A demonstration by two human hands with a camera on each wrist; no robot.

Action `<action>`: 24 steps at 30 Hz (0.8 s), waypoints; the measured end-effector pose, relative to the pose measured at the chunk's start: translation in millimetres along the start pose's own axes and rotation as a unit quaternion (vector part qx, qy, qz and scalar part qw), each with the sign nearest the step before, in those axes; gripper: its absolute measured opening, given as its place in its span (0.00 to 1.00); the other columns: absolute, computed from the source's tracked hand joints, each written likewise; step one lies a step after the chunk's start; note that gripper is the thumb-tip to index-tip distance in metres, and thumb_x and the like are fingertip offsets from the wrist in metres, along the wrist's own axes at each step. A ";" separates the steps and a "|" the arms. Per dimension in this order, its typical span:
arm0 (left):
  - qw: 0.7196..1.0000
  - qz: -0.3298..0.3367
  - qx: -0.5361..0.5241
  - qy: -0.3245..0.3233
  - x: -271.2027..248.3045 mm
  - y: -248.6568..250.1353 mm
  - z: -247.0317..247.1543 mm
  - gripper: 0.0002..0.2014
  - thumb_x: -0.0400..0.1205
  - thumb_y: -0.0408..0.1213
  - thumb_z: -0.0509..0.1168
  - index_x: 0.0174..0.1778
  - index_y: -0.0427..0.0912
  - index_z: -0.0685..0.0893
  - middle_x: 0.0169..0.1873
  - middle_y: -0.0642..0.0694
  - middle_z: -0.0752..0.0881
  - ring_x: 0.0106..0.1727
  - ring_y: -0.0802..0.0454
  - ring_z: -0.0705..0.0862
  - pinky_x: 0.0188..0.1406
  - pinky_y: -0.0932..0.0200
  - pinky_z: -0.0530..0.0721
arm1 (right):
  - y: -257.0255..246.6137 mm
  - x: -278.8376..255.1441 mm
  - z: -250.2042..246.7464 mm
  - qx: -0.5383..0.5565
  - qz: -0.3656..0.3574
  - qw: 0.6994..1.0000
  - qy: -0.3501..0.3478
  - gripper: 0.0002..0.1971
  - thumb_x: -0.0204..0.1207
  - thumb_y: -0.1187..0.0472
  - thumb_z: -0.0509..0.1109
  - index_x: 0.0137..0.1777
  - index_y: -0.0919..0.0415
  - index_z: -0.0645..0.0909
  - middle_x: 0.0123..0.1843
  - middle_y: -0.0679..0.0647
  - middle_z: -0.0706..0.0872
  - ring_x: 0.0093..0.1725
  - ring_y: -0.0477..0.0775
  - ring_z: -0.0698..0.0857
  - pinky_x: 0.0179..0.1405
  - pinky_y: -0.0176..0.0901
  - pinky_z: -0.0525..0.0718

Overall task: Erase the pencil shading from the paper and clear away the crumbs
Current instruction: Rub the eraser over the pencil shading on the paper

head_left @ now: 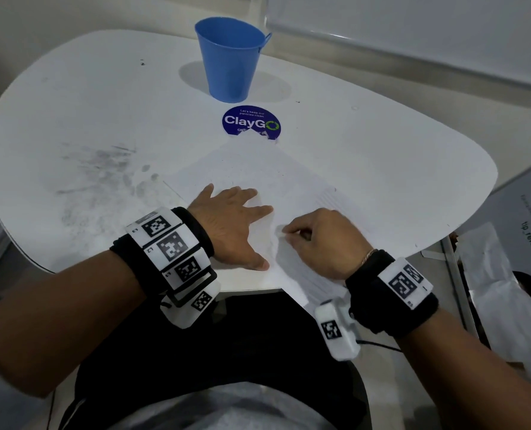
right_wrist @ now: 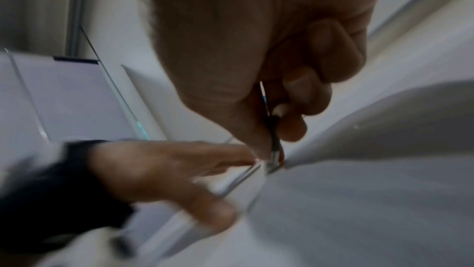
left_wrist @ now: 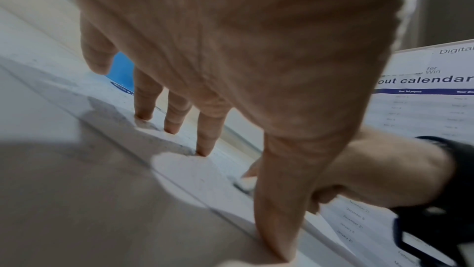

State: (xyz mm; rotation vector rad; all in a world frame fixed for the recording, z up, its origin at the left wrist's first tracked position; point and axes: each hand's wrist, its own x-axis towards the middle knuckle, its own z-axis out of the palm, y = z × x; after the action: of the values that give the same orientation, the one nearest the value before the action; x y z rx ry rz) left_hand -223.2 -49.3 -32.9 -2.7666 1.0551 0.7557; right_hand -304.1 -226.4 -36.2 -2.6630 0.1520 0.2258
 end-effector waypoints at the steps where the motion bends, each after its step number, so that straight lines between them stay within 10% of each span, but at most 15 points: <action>1: 1.000 0.000 0.000 0.001 0.0 0.2 0.4 0.51 0.74 0.76 0.61 0.88 0.66 0.43 0.89 0.55 0.40 0.89 0.51 0.40 0.87 0.37 0.38 | -5.0 -5.1 2.7 0.008 -0.018 0.999 -0.031 0.10 0.81 0.53 0.69 0.56 0.46 0.90 0.42 0.30 0.87 0.40 0.35 0.84 0.44 0.33 0.79; 7: 1.000 0.001 0.001 -0.006 -0.4 -0.9 -1.1 0.51 0.75 0.76 0.61 0.88 0.66 0.42 0.89 0.55 0.39 0.89 0.51 0.39 0.87 0.36 0.38 | 0.8 4.4 -7.3 0.004 0.034 0.998 0.057 0.11 0.82 0.55 0.68 0.58 0.50 0.90 0.55 0.45 0.92 0.54 0.49 0.88 0.57 0.43 0.84; 12: 1.000 0.003 0.005 -0.009 -0.9 -0.1 -1.7 0.51 0.74 0.77 0.60 0.88 0.65 0.43 0.89 0.54 0.39 0.89 0.50 0.39 0.86 0.35 0.39 | -12.9 -9.9 1.4 -0.002 -0.026 0.999 -0.045 0.09 0.81 0.54 0.69 0.54 0.47 0.91 0.29 0.32 0.82 0.32 0.36 0.79 0.38 0.32 0.75; 16: 1.000 0.001 0.006 -0.013 -0.6 -1.4 -2.0 0.51 0.75 0.77 0.60 0.88 0.66 0.41 0.89 0.55 0.38 0.89 0.51 0.38 0.86 0.35 0.38 | -0.1 3.4 -9.8 0.007 0.025 0.999 0.032 0.10 0.81 0.56 0.68 0.55 0.49 0.91 0.49 0.42 0.92 0.50 0.47 0.88 0.53 0.43 0.85; 21: 1.000 0.002 0.001 -0.007 -0.8 -1.0 -0.2 0.51 0.74 0.77 0.61 0.88 0.66 0.43 0.89 0.55 0.39 0.89 0.51 0.39 0.86 0.36 0.38 | -11.5 -12.2 0.2 -0.004 -0.013 0.999 -0.048 0.09 0.80 0.55 0.69 0.52 0.49 0.91 0.27 0.36 0.78 0.32 0.39 0.78 0.41 0.39 0.79; 24: 1.000 0.003 0.000 -0.006 -0.6 -1.5 -1.0 0.51 0.74 0.77 0.61 0.88 0.66 0.43 0.89 0.55 0.40 0.89 0.50 0.39 0.86 0.36 0.38 | -3.8 -4.0 -4.5 0.008 0.011 1.000 -0.014 0.09 0.80 0.54 0.69 0.53 0.48 0.91 0.40 0.38 0.89 0.39 0.40 0.83 0.45 0.39 0.81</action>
State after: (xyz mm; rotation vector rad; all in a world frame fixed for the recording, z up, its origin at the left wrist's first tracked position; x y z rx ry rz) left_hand -222.2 -48.1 -31.8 -2.7561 1.0608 0.7727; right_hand -306.9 -224.7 -29.9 -2.6417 0.1724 0.2686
